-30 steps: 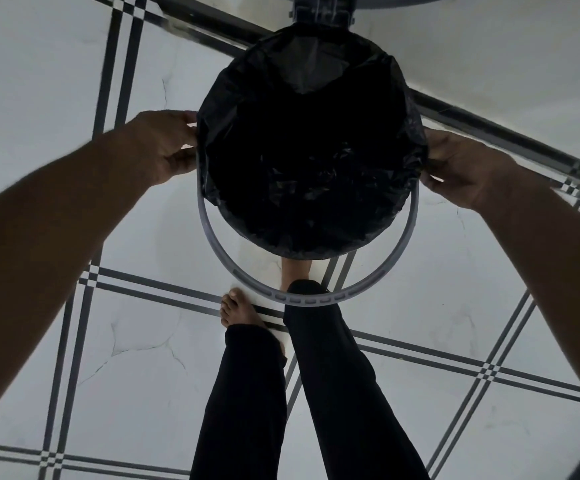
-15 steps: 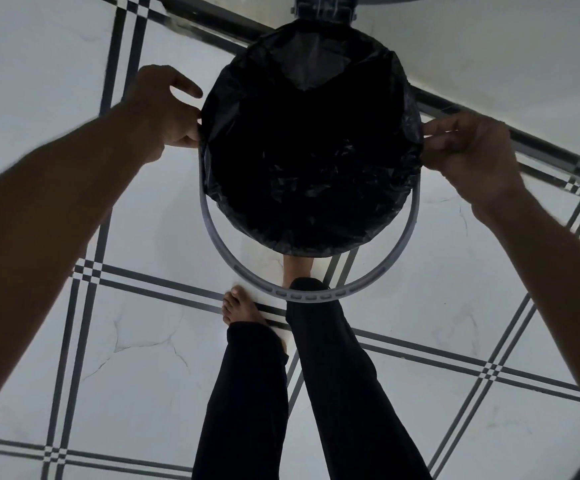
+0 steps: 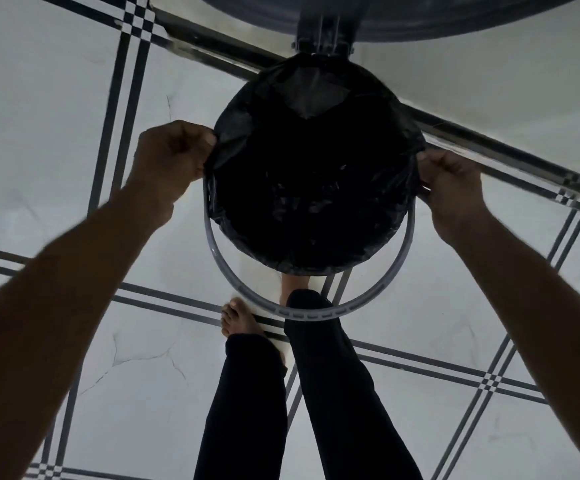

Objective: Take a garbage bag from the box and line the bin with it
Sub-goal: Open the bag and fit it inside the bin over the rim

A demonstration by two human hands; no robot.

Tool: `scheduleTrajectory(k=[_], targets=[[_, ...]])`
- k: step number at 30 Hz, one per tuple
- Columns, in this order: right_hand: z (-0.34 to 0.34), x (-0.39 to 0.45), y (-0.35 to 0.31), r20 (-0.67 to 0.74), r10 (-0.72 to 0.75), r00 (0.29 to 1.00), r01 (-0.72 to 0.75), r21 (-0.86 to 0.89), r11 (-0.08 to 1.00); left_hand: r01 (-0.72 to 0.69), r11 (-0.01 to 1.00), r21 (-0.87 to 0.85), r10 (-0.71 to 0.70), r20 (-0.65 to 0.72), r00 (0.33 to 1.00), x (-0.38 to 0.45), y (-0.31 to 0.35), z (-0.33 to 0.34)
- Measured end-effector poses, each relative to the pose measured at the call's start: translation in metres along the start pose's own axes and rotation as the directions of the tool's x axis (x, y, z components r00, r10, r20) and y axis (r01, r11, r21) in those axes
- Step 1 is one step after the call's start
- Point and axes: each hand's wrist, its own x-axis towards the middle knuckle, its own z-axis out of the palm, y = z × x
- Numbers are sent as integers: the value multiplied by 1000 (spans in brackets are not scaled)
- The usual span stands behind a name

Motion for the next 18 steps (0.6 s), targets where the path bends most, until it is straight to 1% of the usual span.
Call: scheduleTrajectory(k=[1,2,3,5,7,8,10,12,15,18], targets=[[3,3,0,-20,48,999,-47,42,998,34,999,4,-33,-68,997,9,-4,3],[6,7,-1,-22,89,996,-87,71,994,37,999,-27,-39,-107,994,18,-10,4],[8,12,-1,-7,125,992,-124,87,989,61,997,-46,-65,-98,993,22,-12,5],[15,18,-4,74,194,978,-201,113,973,85,991,-103,-98,-122,988,26,-9,8],[21,22,-6,135,247,960,-267,154,951,120,988,-101,-134,-144,980,31,-8,11],[23,23,-8,137,259,956,-280,166,946,129,988,-80,-139,-146,979,31,-6,11],[23,26,-8,131,253,958,-273,165,948,135,987,-84,-146,-141,979,29,-1,10],[18,30,-4,149,240,959,-259,126,958,155,980,-125,-169,-115,979,27,-2,7],[10,35,2,127,209,970,-219,66,974,125,983,-131,-134,-59,989,22,-8,7],[13,28,-11,127,225,966,-233,50,971,97,987,-127,-107,-78,991,23,-12,9]])
